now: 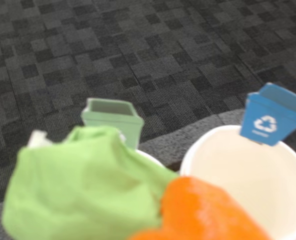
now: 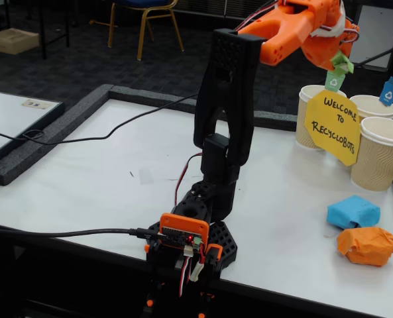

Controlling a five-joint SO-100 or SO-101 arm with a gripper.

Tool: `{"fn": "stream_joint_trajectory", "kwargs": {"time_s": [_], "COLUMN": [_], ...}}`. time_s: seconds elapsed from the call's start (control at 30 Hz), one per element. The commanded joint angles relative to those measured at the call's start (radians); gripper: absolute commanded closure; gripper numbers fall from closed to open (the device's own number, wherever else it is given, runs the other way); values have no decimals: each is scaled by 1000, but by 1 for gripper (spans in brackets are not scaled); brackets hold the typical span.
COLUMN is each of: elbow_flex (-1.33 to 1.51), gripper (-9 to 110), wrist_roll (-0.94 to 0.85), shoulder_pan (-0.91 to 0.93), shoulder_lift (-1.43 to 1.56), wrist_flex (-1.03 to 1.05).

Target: Sort rubbish by color.

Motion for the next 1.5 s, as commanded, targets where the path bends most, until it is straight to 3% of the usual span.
{"fn": "stream_joint_trajectory", "kwargs": {"time_s": [0.0, 0.13, 0.5, 0.63, 1.0, 1.47], "elbow_flex": [-153, -138, -14, -14, 110, 396], "gripper": [100, 97, 68, 70, 96, 100], "wrist_roll": [-11, -11, -11, -9, -11, -11], "shoulder_pan": [-32, -38, -12, -8, 97, 186], "shoulder_lift": [34, 25, 25, 28, 272, 769], "wrist_flex": [-46, -64, 21, 32, 83, 268]}}
